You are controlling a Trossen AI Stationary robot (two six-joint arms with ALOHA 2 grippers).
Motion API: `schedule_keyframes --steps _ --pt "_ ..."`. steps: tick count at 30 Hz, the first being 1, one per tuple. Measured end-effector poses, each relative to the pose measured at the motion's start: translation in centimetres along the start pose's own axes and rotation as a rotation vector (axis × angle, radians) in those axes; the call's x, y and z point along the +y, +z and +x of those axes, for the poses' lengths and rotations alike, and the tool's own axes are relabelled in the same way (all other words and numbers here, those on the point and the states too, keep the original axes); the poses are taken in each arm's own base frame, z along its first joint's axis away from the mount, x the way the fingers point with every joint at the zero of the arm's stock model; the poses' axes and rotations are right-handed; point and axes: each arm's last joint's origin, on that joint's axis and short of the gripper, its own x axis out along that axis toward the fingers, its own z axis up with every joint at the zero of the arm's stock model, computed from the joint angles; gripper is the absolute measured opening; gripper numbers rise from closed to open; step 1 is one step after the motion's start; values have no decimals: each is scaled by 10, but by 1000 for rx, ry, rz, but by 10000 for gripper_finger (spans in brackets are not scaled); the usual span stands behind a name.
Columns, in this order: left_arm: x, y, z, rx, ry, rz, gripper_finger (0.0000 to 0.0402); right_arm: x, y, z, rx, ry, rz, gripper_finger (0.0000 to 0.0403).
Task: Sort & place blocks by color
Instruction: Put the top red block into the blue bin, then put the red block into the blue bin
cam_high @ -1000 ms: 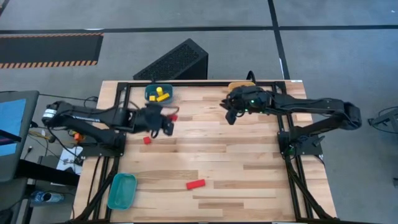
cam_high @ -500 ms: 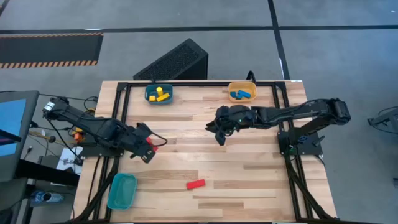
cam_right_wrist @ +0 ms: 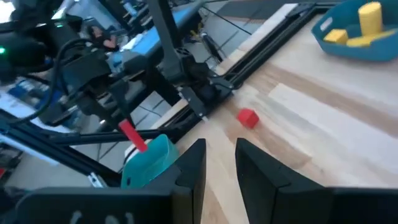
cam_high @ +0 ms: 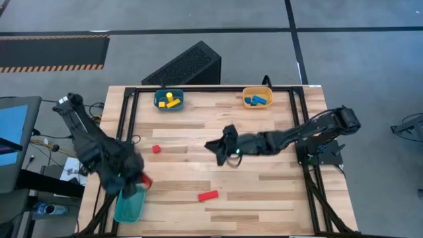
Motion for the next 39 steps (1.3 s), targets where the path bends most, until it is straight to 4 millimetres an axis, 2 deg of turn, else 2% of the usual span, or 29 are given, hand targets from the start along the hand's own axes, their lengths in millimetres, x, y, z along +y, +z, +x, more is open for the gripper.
schedule_keyframes --steps 7,11,15,22,26,31,39 --pt "-20 -40 8 123 17 288 37 45 -56 9 -59 -66 32 107" --pt "-18 -58 13 177 25 317 38 56 -82 19 -59 -92 65 107" --pt "-16 -79 24 199 -19 285 38 61 -87 31 -21 -93 82 107" --pt "-9 -100 53 247 -83 165 38 69 -67 32 77 -153 3 107" --pt "-2 -104 60 284 -47 89 40 67 -61 33 300 -114 -76 107" --pt "2 -106 64 284 -27 33 70 56 -83 41 543 -69 -103 107" --pt "4 -100 67 229 3 10 150 61 -120 38 658 4 -254 121"
